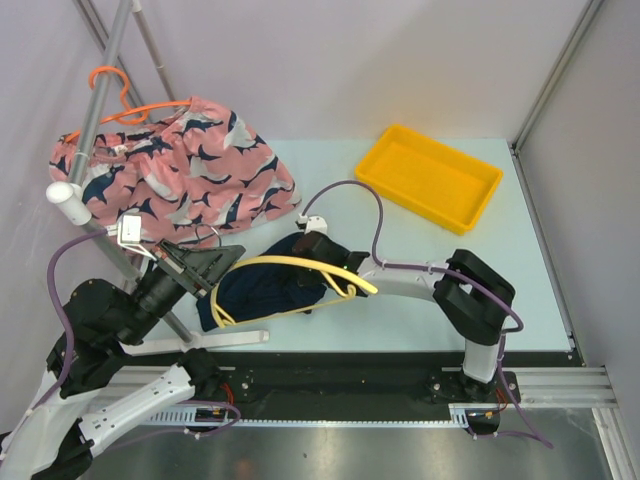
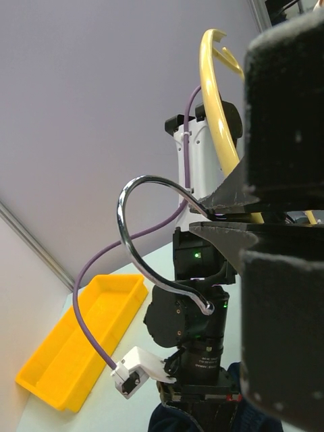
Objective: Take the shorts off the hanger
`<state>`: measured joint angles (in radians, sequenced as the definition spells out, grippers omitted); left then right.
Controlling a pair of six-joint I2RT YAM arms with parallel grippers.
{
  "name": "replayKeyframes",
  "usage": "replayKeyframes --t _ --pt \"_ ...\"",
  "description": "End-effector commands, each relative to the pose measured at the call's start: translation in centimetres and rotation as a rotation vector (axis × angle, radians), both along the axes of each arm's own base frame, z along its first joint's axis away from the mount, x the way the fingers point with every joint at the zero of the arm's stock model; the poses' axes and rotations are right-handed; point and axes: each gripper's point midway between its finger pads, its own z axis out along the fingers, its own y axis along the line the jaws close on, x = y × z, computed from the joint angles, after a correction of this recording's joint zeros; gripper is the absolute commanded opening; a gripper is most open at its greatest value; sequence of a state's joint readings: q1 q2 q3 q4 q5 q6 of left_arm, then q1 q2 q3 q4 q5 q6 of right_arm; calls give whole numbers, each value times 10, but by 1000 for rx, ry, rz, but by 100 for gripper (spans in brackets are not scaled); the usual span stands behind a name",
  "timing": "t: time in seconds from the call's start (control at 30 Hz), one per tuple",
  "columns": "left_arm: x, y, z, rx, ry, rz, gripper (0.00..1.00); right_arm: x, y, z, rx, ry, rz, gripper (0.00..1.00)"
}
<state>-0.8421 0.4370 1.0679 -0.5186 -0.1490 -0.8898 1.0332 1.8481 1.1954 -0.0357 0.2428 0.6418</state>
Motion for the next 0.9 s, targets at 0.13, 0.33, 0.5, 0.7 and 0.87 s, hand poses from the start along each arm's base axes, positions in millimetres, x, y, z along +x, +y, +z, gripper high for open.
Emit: replayKeyframes --t 0.13,0.33,0.5,0.7,0.87 --pt "-6 3 26 -68 -44 -16 1 -2 -18 71 -107 -250 211 0" --pt "-8 5 28 -79 -48 -12 0 28 -73 112 -289 -463 117 0" --pt "-10 9 33 -93 -64 -6 0 79 -149 174 -260 -582 -149 0" --pt "-11 18 37 -102 -95 19 1 112 -244 272 -68 -777 -472 0" --pt "-10 20 38 -91 -100 34 0 109 -322 356 25 -1009 -755 0"
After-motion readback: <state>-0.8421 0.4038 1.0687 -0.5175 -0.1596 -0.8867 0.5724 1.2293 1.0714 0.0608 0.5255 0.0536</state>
